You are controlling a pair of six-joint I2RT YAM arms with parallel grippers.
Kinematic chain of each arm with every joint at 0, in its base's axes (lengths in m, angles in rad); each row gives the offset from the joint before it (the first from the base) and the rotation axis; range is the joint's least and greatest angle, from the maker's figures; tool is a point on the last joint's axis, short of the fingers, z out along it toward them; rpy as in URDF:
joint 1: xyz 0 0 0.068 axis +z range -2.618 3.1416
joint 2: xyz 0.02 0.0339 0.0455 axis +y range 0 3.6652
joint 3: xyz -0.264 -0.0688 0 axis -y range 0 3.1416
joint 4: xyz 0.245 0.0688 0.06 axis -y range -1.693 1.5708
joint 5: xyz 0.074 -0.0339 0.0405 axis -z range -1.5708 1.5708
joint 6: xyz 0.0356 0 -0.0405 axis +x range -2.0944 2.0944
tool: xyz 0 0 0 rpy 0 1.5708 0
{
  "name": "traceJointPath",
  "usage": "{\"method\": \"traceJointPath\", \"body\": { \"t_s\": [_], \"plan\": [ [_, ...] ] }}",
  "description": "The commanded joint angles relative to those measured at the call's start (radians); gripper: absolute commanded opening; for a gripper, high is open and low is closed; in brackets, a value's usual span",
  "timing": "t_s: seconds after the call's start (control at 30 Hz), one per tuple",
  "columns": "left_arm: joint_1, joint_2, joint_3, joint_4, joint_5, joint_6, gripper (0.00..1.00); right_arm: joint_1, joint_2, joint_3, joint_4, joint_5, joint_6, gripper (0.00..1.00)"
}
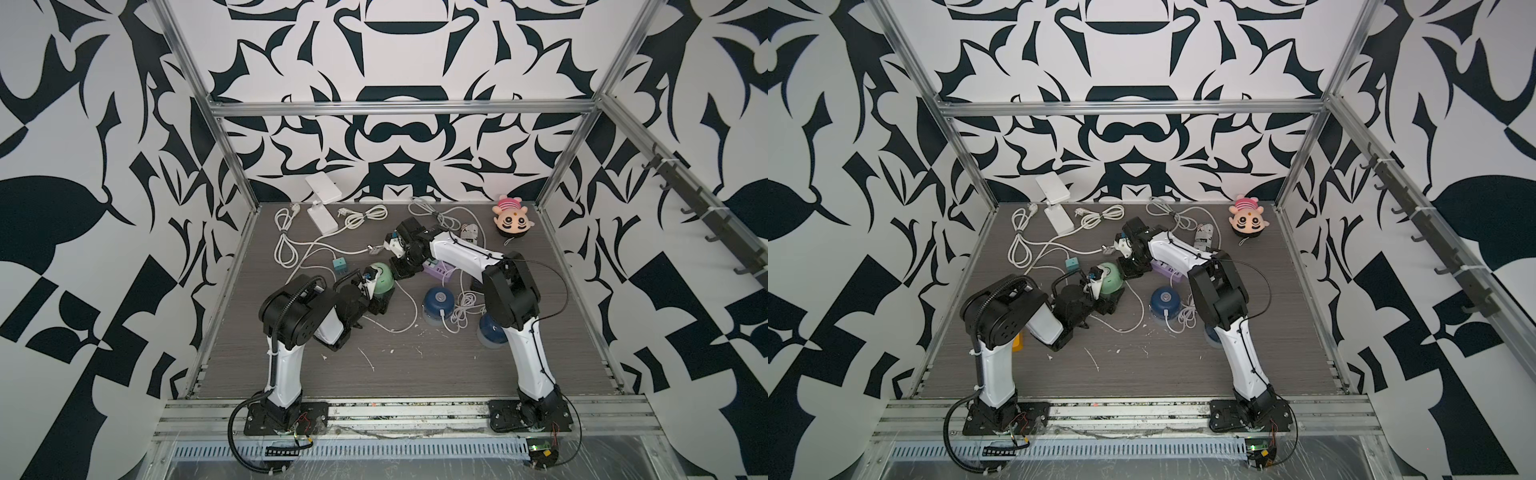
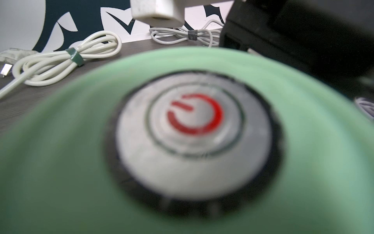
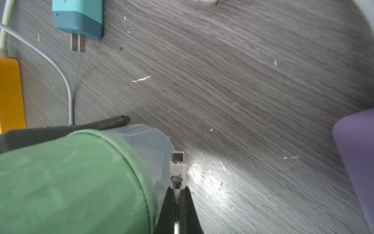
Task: Charge the cordless meat grinders
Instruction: Pick up the cordless meat grinder at the center of the board.
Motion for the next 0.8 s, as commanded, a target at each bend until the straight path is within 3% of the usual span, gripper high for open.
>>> {"method": "traceJointPath", "body": {
  "t_s": [0.0,0.33,0.57,0.77],
  "plan": [
    [-0.003,-0.009,-0.002,0.039,0.003,-0.031,0.76,0.017,-0.104,-0.003,-0.005,0.001,0.007,0.0],
    [-0.009,-0.19,-0.012,-0.088,-0.051,-0.043,0.67,0.034,-0.329,-0.107,-0.087,0.234,0.019,0.0],
    [-0.068,-0.387,0.06,-0.388,-0.199,0.111,0.65,0.136,-0.471,-0.134,-0.179,0.356,0.001,0.0],
    [-0.086,-0.504,0.094,-0.519,-0.274,0.194,0.62,0.216,-0.561,-0.143,-0.2,0.392,0.042,0.0]
  ]
}}
